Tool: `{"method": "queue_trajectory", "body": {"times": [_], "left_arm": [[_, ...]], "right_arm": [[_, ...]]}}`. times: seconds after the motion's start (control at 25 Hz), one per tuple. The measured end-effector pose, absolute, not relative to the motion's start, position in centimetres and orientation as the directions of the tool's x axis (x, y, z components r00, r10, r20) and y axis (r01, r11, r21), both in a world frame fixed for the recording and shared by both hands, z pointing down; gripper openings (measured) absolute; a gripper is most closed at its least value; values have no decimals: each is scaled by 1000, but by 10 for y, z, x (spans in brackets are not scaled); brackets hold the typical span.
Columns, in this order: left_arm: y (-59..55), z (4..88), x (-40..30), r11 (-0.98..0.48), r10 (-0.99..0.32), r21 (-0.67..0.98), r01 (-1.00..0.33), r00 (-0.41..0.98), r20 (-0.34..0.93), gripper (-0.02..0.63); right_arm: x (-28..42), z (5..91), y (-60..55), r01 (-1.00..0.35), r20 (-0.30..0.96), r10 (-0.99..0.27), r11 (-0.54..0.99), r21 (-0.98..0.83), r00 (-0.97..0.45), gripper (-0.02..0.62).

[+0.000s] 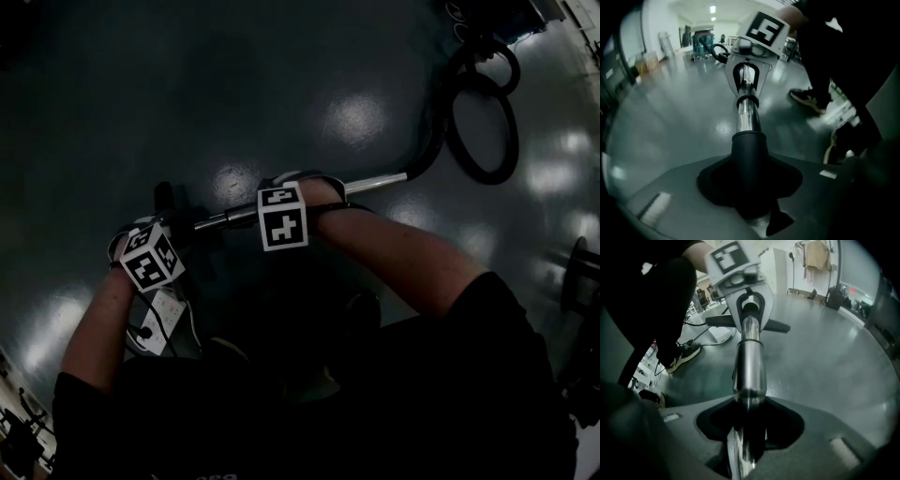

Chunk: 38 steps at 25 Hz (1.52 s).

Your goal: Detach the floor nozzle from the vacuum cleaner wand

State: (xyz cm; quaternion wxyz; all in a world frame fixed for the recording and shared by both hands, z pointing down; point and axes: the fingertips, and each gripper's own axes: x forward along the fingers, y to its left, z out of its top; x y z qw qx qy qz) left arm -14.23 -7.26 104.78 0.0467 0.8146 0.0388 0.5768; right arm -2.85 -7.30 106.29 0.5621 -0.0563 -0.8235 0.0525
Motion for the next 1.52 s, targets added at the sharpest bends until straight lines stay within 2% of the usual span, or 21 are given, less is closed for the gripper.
{"method": "queue_trajectory", "body": {"times": [0.08,0.16,0.24,0.32,0.48,0.56,0.64,0.76,0.84,0.92,1.0,1.28,1.52], "left_arm": [[-93,1048,-144,-992,-77,-102,77,275,958,138],[-103,1049,-143,-976,-161,-190,103,239,957,137],[-95,1051,-143,-995,-69,-85,50,257,964,140],[-76,1047,-145,-990,113,134,-46,317,942,140],[-36,1035,-146,-817,419,542,-196,445,792,141],[-24,1034,-147,-768,471,603,-213,451,758,141],[-29,1038,-155,-845,419,507,-169,379,825,141],[-60,1054,-176,-984,160,174,-32,247,956,140],[-77,1057,-175,-999,35,46,-30,288,957,140],[-84,1063,-166,-998,-17,6,-65,344,939,138],[-83,1077,-162,-999,-42,-30,-41,326,944,140],[-66,1128,-187,-981,-49,-58,183,57,997,140],[-51,1147,-196,-967,-13,-9,256,-11,1000,137]], "right_arm": [[-27,1062,-81,7,919,160,986,-169,-359,153],[-24,1062,-85,-8,921,160,985,-174,-355,153],[-24,1063,-82,-2,919,162,985,-174,-358,152],[-27,1062,-74,24,918,159,987,-161,-364,152],[-32,1065,-57,97,926,142,989,-115,-348,153],[-34,1069,-51,111,929,144,987,-113,-340,153],[-31,1071,-51,97,933,149,988,-124,-328,153],[-11,1076,-59,55,939,161,987,-151,-303,153],[0,1081,-66,35,943,151,988,-147,-295,153],[2,1086,-71,20,948,126,992,-126,-291,153],[1,1092,-74,9,954,89,996,-90,-285,153],[4,1131,-53,45,979,63,997,-55,-192,153],[13,1156,-24,91,987,84,993,-72,-139,153]]}}
